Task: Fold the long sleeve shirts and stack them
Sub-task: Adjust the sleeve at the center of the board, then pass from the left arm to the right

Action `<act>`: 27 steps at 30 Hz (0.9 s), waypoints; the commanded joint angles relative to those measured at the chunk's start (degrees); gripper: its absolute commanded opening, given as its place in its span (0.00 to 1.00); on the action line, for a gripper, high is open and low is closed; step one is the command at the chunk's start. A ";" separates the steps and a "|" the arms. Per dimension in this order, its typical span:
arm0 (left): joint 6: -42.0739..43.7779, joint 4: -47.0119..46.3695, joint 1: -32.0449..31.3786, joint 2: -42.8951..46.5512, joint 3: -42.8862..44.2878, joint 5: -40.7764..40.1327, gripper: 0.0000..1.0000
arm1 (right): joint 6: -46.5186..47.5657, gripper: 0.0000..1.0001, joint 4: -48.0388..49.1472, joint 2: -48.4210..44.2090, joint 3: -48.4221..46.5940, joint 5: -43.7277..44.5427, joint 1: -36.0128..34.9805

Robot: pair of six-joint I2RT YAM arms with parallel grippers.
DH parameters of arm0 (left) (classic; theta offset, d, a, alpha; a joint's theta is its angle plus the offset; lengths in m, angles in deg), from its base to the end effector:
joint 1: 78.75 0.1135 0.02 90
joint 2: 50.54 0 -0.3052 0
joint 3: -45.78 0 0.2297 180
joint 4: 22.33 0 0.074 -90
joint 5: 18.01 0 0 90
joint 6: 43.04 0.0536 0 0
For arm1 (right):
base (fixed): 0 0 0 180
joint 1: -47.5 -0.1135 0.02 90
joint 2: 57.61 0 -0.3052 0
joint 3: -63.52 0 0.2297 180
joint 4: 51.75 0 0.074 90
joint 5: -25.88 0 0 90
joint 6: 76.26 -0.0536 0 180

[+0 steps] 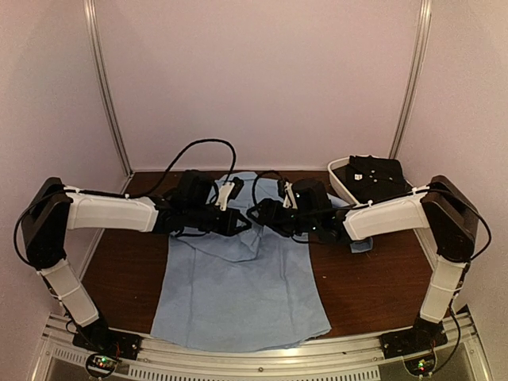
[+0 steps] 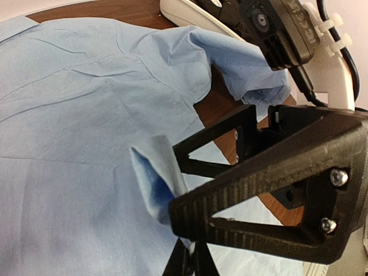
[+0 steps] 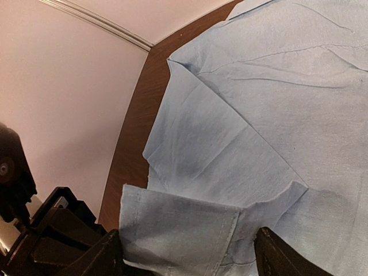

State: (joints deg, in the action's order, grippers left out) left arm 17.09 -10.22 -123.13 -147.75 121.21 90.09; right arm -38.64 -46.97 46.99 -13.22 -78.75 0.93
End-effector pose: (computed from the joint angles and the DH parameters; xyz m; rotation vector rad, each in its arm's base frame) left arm 0.2566 -0.2744 0.2614 0.4902 2.2854 -1.0449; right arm 0.2760 0.3113 0.2522 -0.0757 2.2315 1.3032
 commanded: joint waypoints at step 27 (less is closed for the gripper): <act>-7.35 17.40 -0.17 5.65 0.09 -11.51 0.44 | 8.21 0.00 -0.02 1.00 -2.68 -0.81 1.04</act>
State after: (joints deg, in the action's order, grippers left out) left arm 13.53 -1.37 -123.55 -148.30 122.24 84.89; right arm -35.82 -45.55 49.33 -13.29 -81.20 1.65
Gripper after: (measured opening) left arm 0.424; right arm 0.034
